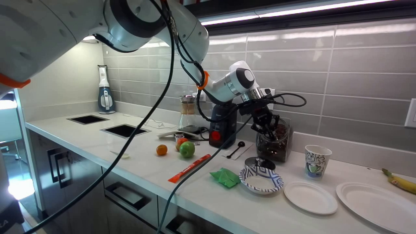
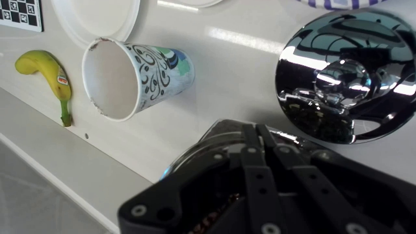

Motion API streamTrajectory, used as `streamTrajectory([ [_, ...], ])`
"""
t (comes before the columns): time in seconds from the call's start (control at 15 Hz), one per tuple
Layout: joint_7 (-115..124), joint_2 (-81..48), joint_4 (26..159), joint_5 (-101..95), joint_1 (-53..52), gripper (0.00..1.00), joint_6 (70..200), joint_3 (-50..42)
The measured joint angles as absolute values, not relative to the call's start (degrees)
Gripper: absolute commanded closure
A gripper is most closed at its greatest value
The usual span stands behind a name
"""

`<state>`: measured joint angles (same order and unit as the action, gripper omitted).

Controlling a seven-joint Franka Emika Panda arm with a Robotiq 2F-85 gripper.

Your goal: Pick up the spoon and scoop some of the contents in the jar and pour them in the bowl

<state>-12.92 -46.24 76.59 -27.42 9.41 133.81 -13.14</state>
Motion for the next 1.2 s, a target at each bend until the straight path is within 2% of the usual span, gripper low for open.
streamTrajectory([
  [0.4, -9.39, -46.84, 78.38, -32.58, 6.44, 0.99, 138.91, -15.66],
  [1.2, -6.61, -47.28, 78.34, -34.23, 6.3, 0.99, 139.48, -17.19],
])
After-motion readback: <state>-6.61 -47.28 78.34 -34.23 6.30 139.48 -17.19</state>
